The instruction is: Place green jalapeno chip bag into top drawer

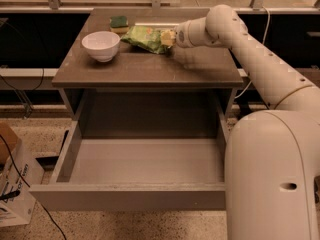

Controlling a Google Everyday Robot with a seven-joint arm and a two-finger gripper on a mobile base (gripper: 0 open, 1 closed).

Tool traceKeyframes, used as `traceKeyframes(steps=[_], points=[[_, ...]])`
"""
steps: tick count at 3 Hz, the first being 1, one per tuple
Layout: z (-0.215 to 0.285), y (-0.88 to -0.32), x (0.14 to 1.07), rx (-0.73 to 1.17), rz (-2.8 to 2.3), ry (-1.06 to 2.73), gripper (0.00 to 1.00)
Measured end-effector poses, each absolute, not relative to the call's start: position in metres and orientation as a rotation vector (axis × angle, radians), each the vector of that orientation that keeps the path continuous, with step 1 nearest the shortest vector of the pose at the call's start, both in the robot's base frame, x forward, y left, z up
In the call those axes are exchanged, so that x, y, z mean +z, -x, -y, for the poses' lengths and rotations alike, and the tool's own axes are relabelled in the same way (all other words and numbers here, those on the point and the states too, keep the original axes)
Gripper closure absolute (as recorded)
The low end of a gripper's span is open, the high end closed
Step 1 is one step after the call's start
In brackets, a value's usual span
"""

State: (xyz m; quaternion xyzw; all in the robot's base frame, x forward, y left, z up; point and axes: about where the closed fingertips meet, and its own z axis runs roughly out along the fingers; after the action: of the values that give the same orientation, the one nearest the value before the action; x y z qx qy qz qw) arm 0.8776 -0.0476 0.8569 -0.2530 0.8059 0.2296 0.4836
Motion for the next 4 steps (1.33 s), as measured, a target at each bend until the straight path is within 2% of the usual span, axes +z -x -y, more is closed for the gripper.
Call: traceKeyframes(steps=[1, 2, 4], points=[[0.045, -0.857, 0.890, 0.568, -1.889, 0.678, 1.00], [0.054, -0.811, 0.927, 0.560, -1.837, 0.766, 1.00], [0.077, -0.673, 1.009, 0.442, -1.869, 0.735, 1.00]])
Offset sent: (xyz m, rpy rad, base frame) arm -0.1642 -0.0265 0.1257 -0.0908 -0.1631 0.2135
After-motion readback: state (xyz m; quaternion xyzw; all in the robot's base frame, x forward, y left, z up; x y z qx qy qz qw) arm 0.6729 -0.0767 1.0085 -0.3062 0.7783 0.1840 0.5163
